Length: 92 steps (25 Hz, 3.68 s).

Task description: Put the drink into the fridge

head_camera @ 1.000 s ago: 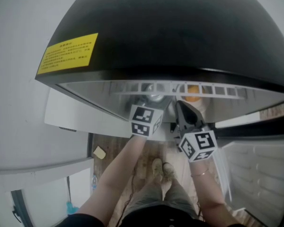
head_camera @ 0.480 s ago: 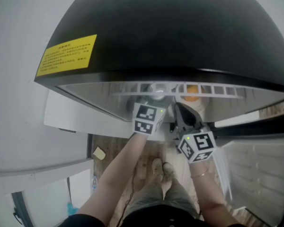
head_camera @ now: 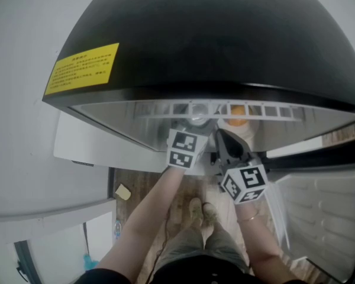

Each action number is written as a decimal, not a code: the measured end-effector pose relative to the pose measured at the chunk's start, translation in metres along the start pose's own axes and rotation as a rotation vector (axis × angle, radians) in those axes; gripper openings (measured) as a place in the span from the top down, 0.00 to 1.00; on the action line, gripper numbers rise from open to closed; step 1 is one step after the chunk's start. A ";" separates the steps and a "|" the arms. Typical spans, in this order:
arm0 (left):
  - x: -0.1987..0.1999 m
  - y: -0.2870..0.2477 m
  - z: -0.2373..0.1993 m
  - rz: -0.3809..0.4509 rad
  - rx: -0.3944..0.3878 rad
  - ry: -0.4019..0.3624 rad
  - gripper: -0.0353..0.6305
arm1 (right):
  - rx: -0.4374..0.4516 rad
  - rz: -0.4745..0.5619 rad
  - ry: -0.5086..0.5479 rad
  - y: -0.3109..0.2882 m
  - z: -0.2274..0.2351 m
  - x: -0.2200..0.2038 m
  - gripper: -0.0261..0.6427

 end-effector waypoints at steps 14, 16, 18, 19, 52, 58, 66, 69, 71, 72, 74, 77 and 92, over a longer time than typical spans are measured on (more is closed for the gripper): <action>0.007 0.011 -0.004 -0.007 0.047 0.070 0.37 | 0.028 -0.017 0.020 0.007 -0.007 0.003 0.95; 0.009 0.013 -0.003 -0.001 0.044 0.073 0.37 | 0.029 -0.015 0.025 0.009 -0.008 0.007 0.95; 0.012 0.017 -0.002 -0.001 0.046 0.073 0.37 | 0.032 -0.011 0.030 0.012 -0.009 0.011 0.95; 0.014 0.019 -0.002 0.000 0.048 0.072 0.37 | 0.035 -0.009 0.033 0.013 -0.010 0.013 0.95; 0.109 0.146 0.067 0.182 0.081 0.073 0.67 | 0.185 0.084 0.134 0.082 -0.066 0.085 0.95; 0.105 0.161 0.084 0.187 0.057 0.096 0.85 | 0.224 0.102 0.169 0.095 -0.076 0.091 0.95; 0.106 0.179 0.098 0.195 0.038 0.111 0.94 | 0.243 0.156 0.160 0.107 -0.085 0.100 0.95; 0.108 0.182 0.102 0.198 0.024 0.111 0.94 | 0.240 0.165 0.149 0.110 -0.085 0.100 0.95; 0.108 0.183 0.107 0.188 0.001 0.116 0.94 | 0.239 0.165 0.147 0.111 -0.086 0.099 0.95; 0.108 0.183 0.109 0.182 -0.014 0.114 0.94 | 0.240 0.164 0.149 0.111 -0.086 0.099 0.95; 0.108 0.186 0.114 0.177 -0.034 0.108 0.94 | 0.246 0.162 0.155 0.111 -0.088 0.100 0.95; 0.107 0.187 0.115 0.183 -0.036 0.122 0.94 | 0.250 0.168 0.165 0.111 -0.089 0.103 0.95; 0.094 0.198 0.113 0.201 0.016 0.164 0.94 | 0.268 0.151 0.198 0.111 -0.100 0.091 0.95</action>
Point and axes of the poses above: the fingertips, and each gripper's own axes: y backward along the fingers, z to its right, x out of its top, the point moved 2 cm from there along y, backward along the fingers, and after that the axes turned 7 degrees about z, right-handed, at the moved point
